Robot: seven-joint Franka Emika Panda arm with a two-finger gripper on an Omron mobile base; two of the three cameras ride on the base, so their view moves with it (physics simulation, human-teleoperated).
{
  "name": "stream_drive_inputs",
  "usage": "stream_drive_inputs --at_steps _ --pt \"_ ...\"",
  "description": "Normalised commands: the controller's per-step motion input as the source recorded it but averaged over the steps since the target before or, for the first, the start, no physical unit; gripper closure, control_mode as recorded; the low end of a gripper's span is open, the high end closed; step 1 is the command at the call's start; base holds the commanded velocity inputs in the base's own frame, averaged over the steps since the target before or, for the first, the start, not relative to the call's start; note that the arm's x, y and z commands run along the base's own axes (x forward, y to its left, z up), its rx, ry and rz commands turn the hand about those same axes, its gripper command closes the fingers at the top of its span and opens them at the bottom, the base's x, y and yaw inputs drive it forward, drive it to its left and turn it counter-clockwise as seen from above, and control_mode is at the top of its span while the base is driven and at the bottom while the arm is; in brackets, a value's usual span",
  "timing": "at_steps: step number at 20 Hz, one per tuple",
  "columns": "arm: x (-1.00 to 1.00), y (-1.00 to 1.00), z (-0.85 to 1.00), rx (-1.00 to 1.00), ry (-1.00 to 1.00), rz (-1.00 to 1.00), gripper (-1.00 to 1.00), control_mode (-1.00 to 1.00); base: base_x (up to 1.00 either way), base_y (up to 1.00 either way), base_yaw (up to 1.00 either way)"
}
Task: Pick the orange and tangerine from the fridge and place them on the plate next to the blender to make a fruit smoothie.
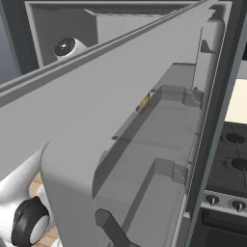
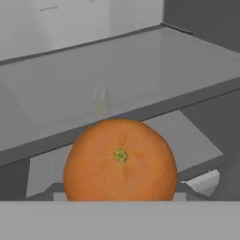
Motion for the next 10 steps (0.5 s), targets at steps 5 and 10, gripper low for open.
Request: stream_drive_inputs --at_steps 5,10 --pt "-1.0 0.28 -0.09 0.0 0.1 0.05 1.0 -1.0 0.0 0.0 0.0" --pt "-1.0 0.35 -0.23 0.0 0.09 0.09 1.0 -1.0 0.0 0.0 0.0"
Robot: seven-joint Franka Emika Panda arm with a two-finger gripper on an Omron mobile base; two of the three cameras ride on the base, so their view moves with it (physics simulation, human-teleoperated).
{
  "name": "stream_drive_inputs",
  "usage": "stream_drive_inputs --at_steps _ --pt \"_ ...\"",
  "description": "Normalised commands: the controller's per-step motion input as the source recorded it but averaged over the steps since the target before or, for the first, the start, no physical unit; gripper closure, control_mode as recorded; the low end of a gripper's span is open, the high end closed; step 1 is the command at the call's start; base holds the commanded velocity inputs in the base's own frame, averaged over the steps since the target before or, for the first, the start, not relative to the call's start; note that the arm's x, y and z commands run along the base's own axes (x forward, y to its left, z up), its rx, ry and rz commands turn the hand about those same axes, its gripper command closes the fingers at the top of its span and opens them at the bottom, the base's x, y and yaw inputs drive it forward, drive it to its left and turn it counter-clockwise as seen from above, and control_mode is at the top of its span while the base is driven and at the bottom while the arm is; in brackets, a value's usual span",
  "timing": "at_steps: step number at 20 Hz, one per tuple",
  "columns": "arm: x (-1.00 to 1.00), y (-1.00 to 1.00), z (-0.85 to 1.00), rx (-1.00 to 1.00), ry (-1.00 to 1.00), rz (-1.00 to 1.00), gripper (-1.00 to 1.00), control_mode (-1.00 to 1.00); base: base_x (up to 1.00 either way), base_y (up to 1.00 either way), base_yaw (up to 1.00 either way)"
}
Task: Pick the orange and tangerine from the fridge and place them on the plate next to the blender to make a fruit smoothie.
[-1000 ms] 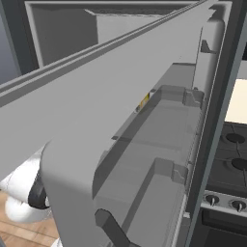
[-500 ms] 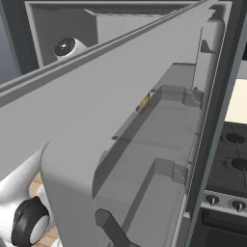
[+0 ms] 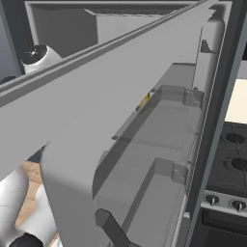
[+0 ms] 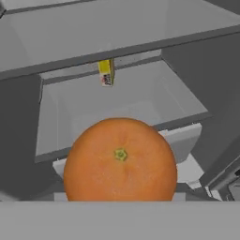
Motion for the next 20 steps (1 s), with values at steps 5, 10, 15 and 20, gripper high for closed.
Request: stream_drive_inputs --at_steps 5,10,15,20 --pt "-0.98 0.54 -0.35 0.0 0.12 0.08 1.0 -1.0 0.0 0.0 0.0" --pt "-0.57 0.55 -0.32 -0.04 0.14 0.05 1.0 -1.0 0.0 0.0 0.0" --pt "-0.37 0.41 -0.26 -0.03 0.1 0.07 1.0 -1.0 0.0 0.0 0.0" --pt "-0.51 0.45 -0.09 0.0 0.07 0.0 1.0 1.0 -0.15 0.13 -0.01"
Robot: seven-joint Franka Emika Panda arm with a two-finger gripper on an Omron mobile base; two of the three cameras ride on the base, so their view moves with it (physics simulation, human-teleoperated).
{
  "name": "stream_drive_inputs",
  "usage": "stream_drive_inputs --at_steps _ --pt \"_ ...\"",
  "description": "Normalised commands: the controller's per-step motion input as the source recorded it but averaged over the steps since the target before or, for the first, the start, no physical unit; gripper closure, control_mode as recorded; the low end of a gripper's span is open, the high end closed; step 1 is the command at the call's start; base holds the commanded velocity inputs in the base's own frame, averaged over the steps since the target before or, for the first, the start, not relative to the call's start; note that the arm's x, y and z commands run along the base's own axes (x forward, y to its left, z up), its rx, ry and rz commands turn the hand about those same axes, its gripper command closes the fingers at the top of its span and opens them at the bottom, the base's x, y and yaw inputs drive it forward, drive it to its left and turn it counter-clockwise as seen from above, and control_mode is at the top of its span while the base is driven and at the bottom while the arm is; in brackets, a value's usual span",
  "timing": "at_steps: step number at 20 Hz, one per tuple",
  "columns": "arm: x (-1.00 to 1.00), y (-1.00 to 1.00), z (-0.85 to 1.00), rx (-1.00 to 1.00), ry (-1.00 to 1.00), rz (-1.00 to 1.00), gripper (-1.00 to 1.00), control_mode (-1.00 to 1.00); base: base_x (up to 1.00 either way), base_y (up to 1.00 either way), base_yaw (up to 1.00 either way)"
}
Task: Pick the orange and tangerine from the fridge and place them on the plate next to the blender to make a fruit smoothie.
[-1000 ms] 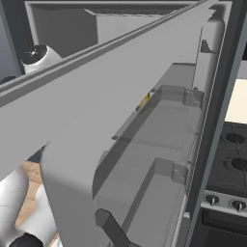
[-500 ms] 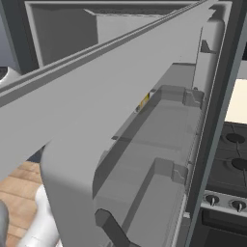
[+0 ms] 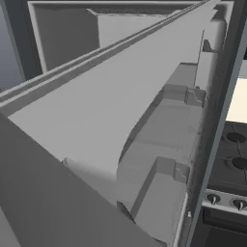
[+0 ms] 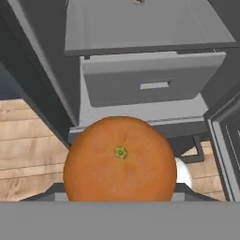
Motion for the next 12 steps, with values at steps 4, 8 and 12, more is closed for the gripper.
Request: stream_drive_inputs --at_steps 4,8,12 --pt "0.0 0.0 0.0 0.0 0.0 0.0 1.0 1.0 -0.81 0.68 -0.21" --pt "0.0 0.0 0.0 0.0 0.0 0.0 1.0 1.0 -0.84 0.56 -0.39" --pt "0.0 0.0 0.0 0.0 0.0 0.0 1.0 1.0 -0.86 0.24 -0.61"
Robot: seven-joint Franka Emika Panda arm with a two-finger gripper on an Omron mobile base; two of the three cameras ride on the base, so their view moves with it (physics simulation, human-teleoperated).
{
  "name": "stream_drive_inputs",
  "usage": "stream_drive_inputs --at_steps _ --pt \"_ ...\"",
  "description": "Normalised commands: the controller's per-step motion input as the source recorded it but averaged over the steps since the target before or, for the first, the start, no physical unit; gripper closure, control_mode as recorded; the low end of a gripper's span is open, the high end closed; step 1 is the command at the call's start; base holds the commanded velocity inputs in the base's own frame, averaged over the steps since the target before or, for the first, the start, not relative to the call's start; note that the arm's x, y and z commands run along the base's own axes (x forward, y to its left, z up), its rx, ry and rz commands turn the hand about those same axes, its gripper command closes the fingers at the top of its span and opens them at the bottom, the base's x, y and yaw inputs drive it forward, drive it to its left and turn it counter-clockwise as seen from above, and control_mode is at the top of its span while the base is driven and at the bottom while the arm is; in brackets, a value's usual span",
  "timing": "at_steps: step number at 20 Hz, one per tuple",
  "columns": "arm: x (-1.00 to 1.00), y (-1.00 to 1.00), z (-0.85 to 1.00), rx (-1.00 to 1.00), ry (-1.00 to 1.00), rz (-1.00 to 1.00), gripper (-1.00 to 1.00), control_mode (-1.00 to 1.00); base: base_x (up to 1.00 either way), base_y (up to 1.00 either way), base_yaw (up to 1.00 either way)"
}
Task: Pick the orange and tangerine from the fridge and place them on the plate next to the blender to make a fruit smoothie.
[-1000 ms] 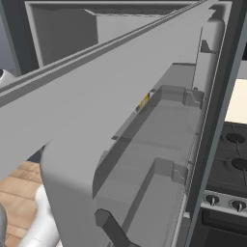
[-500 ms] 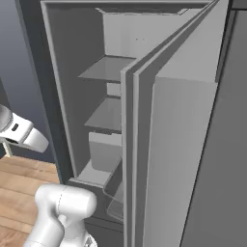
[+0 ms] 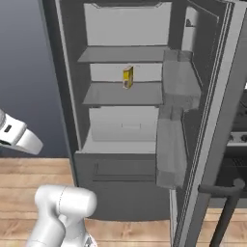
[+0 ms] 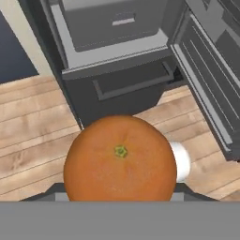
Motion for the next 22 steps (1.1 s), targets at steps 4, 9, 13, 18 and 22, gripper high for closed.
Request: stream_drive_inputs --at_steps 4,9,13,18,22 --pt "0.0 0.0 0.0 0.0 0.0 0.0 1.0 1.0 -0.72 0.12 -0.81" --pt "0.0 0.0 0.0 0.0 0.0 0.0 1.0 1.0 -0.53 0.04 -0.87" --pt "0.0 0.0 0.0 0.0 0.0 0.0 1.0 1.0 -0.34 0.0 -0.87" --pt "0.0 0.0 0.0 0.0 0.0 0.0 1.0 1.0 -0.06 -0.27 -0.81" --pt "0.0 0.0 0.0 0.0 0.0 0.0 1.0 1.0 0.13 -0.67 -0.67"
